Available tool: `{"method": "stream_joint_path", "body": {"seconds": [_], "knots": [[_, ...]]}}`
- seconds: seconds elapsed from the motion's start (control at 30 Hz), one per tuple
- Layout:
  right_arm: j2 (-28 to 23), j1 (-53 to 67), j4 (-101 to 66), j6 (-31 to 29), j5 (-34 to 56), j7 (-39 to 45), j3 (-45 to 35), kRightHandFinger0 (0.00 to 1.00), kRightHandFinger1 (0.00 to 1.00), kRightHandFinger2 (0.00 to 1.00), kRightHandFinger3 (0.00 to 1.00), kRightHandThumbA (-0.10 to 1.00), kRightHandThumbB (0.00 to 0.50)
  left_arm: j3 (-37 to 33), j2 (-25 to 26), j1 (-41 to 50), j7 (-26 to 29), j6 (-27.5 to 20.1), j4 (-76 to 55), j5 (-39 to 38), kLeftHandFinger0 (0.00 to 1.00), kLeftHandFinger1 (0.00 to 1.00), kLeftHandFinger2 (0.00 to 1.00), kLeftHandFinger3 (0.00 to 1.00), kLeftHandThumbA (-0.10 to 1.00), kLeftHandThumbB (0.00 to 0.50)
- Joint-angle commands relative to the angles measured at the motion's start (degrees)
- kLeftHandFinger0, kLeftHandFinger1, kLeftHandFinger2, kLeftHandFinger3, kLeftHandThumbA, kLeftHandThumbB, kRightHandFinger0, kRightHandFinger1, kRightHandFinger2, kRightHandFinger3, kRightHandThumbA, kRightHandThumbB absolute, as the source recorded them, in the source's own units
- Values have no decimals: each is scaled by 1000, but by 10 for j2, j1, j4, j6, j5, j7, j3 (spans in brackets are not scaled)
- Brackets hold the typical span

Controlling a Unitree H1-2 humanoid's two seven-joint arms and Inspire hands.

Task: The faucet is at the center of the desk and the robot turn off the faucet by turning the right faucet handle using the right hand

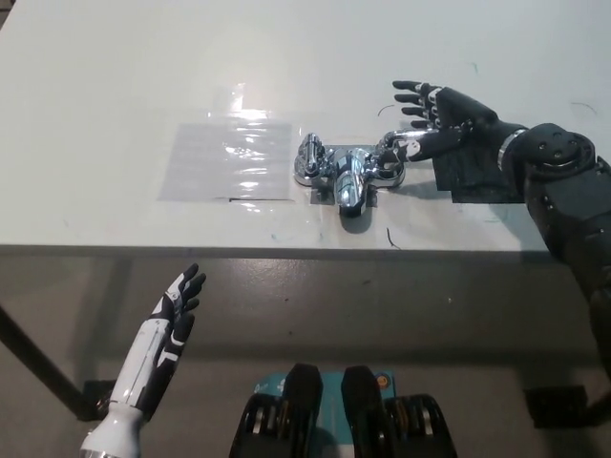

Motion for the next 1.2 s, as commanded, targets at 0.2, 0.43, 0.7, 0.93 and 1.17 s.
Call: {"method": "stream_joint_path", "body": {"seconds": [0.2,0.43,0.7,0.93,1.17], "knots": [[40,-24,-80,6,36,103,-20,1000,1000,1000,1000,1000,417,3,7,-16,-5,-11,-14,0,1000,1000,1000,1000,1000,229],[44,-5,-79,8,15,117,-1,1000,1000,1000,1000,1000,431,3,12,-19,-6,-16,-10,4,1000,1000,1000,1000,1000,229],[46,24,-71,20,18,118,-3,1000,1000,1000,1000,1000,452,6,13,-21,-7,-21,-5,1,1000,1000,1000,1000,1000,219],[32,17,-66,1,21,110,-10,1000,1000,1000,1000,1000,435,9,14,-17,-7,-19,-6,-2,1000,1000,1000,1000,1000,224],[31,30,-86,-21,49,89,-46,1000,1000,1000,1000,1000,433,7,11,-18,-6,-21,-5,1,1000,1000,1000,1000,1000,227]]}}
